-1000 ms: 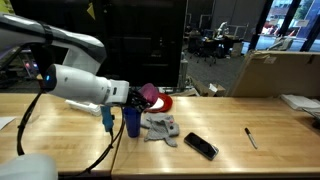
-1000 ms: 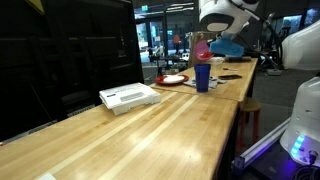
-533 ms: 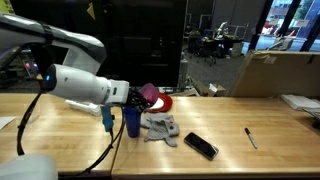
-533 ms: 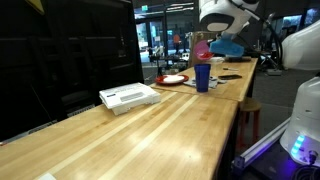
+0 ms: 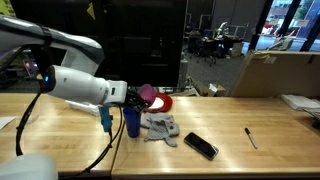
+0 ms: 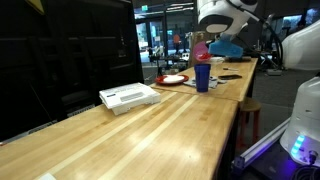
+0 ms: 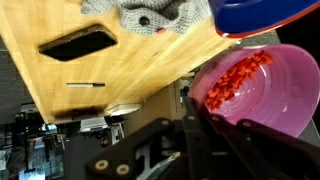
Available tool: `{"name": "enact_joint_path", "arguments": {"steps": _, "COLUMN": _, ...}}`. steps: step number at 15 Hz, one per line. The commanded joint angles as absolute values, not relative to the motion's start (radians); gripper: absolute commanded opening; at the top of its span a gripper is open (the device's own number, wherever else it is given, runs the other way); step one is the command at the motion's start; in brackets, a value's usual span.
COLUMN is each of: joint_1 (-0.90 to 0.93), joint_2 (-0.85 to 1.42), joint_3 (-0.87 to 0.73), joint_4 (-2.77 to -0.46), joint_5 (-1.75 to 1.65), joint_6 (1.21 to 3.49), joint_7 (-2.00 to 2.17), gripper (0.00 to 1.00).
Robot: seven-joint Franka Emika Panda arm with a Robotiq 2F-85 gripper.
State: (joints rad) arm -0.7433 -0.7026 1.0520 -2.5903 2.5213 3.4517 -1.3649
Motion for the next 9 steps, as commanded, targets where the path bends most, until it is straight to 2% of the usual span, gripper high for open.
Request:
{"name": "enact_joint_path", "arguments": {"steps": 1, "joint_1": -0.748, "joint_2": -0.707, "joint_3": 1.071, "joint_4": -2.577, "joint_5": 2.52, "joint_6": 3.463, "joint_7": -1.368, "gripper": 0.01}}
{"name": "enact_joint_path", "arguments": {"steps": 9, "joint_1": -0.753, "joint_2": -0.732, "joint_3": 1.079, "joint_4": -2.585, "joint_5": 2.508, "joint_6": 3.46, "joint_7": -1.37, "gripper": 0.01}}
